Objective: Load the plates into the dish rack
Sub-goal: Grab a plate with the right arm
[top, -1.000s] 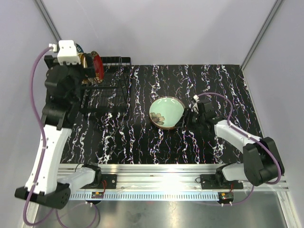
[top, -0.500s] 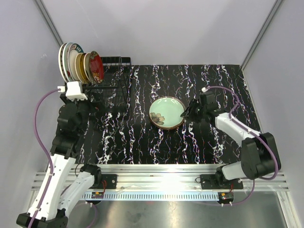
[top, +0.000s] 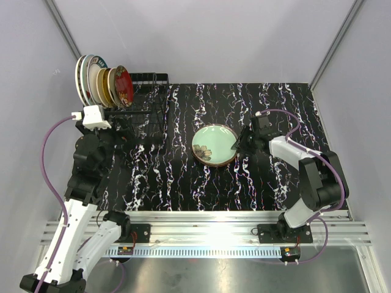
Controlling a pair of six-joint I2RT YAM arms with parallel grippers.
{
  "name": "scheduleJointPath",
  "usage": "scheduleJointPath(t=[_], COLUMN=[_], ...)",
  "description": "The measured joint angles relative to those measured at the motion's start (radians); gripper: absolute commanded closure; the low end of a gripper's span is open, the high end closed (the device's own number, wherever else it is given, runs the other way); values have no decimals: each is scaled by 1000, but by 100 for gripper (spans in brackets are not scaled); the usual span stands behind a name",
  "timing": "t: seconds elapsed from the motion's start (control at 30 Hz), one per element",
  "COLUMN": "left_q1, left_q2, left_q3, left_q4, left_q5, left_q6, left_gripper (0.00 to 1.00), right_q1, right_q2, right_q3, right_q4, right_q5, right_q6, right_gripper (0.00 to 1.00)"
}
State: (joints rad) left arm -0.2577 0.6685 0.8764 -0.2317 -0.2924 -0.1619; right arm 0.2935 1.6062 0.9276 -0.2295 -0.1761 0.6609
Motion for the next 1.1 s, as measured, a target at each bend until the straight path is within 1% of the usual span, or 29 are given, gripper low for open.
scheduleJointPath(t=[0.3, 0.53, 0.8, 1.0, 1.1], left_q1=[-2, -2, -2, -2, -2], left_q2=[1, 1, 3, 10, 10], left_q3=[0, 0, 0, 0, 0], left_q4=[0, 0, 0, 0, 0], left_q5=[0, 0, 1, 1, 1], left_q6=[4, 5, 4, 4, 4], left_gripper=[1, 1, 1, 1, 1], right_q1=[-4, -16, -26, -27, -28], right_q2=[58, 80, 97, 132, 134], right_q3=[11, 5, -83, -104, -118], right_q4=[66, 120, 325, 435, 468], right_q5=[-26, -55, -126, -172, -180], right_q6=[22, 52, 130, 167, 174], right_gripper=[58, 57, 54, 54, 57])
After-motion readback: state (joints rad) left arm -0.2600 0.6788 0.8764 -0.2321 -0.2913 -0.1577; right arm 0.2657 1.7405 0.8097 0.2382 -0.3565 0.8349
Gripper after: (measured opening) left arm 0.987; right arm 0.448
